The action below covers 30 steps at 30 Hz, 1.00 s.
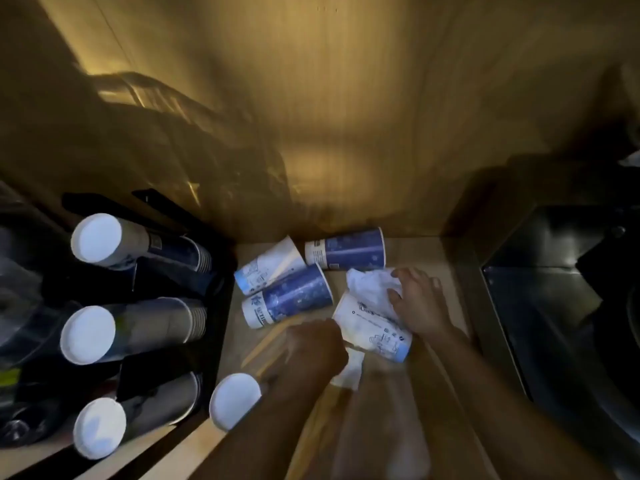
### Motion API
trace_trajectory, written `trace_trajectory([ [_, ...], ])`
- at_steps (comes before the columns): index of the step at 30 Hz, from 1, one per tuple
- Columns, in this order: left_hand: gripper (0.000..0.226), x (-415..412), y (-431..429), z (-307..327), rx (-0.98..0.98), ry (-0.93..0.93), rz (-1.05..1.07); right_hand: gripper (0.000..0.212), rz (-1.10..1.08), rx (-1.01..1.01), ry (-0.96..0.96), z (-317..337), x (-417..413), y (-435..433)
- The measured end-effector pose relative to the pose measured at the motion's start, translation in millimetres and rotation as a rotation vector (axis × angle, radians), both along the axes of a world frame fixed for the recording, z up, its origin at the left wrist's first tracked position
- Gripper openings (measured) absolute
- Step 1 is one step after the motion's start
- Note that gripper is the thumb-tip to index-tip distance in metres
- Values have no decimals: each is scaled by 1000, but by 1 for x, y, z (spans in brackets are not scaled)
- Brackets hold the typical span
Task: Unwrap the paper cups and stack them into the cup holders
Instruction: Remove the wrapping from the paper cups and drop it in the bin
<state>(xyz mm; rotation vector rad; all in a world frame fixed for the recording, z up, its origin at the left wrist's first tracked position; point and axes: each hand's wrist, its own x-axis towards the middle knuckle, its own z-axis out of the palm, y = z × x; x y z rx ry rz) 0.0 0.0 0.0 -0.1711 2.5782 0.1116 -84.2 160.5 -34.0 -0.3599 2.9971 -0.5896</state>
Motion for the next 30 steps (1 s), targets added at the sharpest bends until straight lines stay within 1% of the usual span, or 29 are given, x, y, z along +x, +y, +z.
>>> trace_trajectory([
  [1, 39, 5, 5, -4, -1, -4, 19, 34, -6, 8, -38, -4, -1, 1],
  [4, 49, 23, 14, -25, 54, 65, 90, 34, 1, 66, -95, -17, -1, 3],
  [8, 56, 35, 11, -51, 43, 114, 153, 33, 1, 99, -141, -29, -4, 4],
  [11, 48, 42, 6, -62, 143, 139, 236, 36, -4, 130, -174, -33, -4, 9],
  [14, 43, 49, 13, -73, 241, 139, 294, 35, 47, 179, -194, -45, 0, 21],
  [17, 31, 55, 6, -80, 287, 254, 290, 24, 75, 181, -135, -48, 8, 19],
  [20, 26, 55, 6, -76, 339, 367, 433, 20, 52, 164, -78, -46, 8, 22],
  [22, 25, 54, 9, -68, 304, 439, 491, 18, 6, 124, -41, -41, 6, 23],
  [25, 10, 50, 13, -42, 317, 582, 605, 15, -59, -15, 14, -21, 2, 26],
  [28, 23, 46, 17, -11, 383, 750, 666, 10, -97, -190, 72, 4, 0, 30],
  [30, 25, 45, 19, 11, 422, 839, 722, 9, -113, -301, 84, 21, 1, 29],
])
